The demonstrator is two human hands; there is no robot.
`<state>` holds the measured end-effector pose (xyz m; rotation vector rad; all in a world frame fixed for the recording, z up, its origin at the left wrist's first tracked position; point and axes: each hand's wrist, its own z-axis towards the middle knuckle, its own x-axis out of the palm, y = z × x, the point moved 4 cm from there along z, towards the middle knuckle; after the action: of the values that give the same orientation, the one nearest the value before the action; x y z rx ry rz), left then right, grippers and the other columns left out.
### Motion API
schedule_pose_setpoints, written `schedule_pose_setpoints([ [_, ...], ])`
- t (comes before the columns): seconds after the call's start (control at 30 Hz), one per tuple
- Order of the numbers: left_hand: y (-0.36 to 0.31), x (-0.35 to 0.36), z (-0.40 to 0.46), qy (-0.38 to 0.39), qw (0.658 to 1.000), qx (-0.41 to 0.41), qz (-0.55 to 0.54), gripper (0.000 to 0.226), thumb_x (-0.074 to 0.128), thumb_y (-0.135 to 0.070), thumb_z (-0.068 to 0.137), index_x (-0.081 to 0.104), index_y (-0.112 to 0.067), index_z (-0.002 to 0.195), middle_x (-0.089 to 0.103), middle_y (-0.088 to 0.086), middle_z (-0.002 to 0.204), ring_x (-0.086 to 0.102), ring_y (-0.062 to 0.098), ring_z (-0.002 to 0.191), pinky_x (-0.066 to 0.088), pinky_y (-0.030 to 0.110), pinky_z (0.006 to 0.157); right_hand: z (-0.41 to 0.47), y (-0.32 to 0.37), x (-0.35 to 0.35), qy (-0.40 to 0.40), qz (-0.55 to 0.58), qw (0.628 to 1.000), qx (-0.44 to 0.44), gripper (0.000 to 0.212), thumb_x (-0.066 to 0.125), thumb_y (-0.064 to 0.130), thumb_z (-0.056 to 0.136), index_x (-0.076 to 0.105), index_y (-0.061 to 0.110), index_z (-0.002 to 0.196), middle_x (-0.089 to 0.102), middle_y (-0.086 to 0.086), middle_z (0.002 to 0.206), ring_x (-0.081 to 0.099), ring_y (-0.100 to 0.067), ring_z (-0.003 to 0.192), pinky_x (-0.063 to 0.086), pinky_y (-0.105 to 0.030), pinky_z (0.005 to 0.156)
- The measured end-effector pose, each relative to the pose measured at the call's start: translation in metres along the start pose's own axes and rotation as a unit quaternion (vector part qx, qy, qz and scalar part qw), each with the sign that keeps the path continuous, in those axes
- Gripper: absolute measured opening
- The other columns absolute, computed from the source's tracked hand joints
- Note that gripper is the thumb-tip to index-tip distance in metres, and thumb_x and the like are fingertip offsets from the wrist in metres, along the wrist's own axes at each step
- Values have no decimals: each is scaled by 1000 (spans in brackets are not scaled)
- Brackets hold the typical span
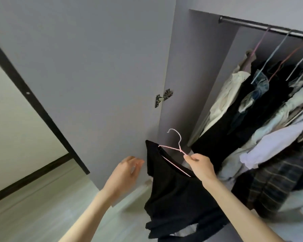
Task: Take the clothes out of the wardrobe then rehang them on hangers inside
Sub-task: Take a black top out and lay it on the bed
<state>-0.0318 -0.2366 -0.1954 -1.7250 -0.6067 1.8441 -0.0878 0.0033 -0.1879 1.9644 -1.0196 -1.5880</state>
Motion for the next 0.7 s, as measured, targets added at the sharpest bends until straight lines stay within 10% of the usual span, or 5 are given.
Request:
schedule_pose_setpoints([
  [0.23,31,-19,-49,-29,992,-39,113,47,50,-20,95,39,-19,140,42,1,142,35,23,132,29,37,108,-43,33,3,22,-18,988,-155,29,67,33,82,65,7,69,50,5,53,45,-7,55,35,-12,54],
  [0.43,53,-48,-110,-100,985,-89,106,18,49,-11,94,66,-14,90,63,-2,84,60,21,79,42,25,71,-49,78,50,147,21,959,-244,31,68,32,82,60,12,60,40,8,49,35,-5,51,28,-17,53],
  [0.7,69,-73,-205,-222,952,-184,106,39,34,-43,90,64,-19,84,53,-13,78,43,3,76,37,23,68,-80,128,124,304,35,887,-347,29,67,35,82,65,9,70,52,1,60,43,-11,59,35,-25,59],
])
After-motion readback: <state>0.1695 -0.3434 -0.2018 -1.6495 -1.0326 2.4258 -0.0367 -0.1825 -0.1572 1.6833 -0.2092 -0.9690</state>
